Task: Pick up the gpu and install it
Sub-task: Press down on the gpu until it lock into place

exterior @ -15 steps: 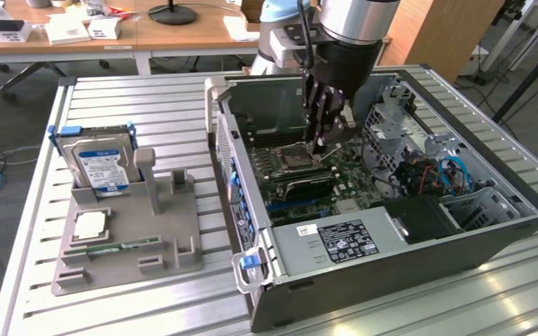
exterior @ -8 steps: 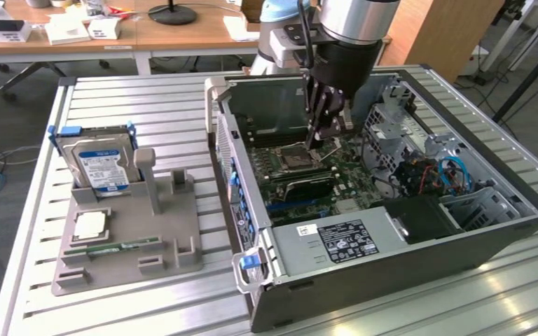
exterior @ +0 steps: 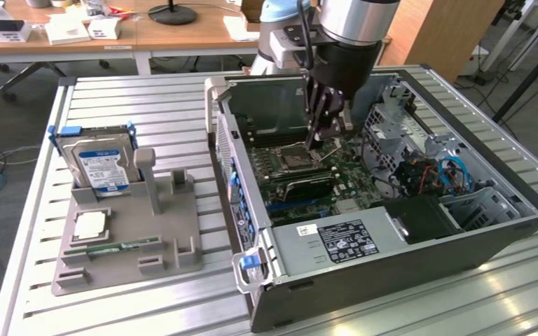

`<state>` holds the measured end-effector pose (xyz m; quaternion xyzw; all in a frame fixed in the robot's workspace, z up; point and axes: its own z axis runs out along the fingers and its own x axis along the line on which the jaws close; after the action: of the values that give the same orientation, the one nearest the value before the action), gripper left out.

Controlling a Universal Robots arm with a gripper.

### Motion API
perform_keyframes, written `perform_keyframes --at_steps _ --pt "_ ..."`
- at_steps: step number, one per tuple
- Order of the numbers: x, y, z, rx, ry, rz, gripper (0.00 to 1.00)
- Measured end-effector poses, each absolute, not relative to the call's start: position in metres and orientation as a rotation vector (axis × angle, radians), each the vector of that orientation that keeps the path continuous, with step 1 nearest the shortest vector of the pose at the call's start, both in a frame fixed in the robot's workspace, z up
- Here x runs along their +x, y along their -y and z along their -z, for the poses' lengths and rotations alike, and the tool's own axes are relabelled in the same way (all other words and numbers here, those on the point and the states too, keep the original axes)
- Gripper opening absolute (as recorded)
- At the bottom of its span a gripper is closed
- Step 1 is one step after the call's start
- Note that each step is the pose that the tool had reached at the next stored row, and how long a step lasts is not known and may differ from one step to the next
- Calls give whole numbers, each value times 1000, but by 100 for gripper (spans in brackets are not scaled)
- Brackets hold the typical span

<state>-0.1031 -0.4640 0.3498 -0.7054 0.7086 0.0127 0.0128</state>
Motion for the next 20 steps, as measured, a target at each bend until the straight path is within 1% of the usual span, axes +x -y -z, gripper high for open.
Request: perform_keyframes --at_steps 20 --pt "-103 464 -317 -2198 -2208 -39 10"
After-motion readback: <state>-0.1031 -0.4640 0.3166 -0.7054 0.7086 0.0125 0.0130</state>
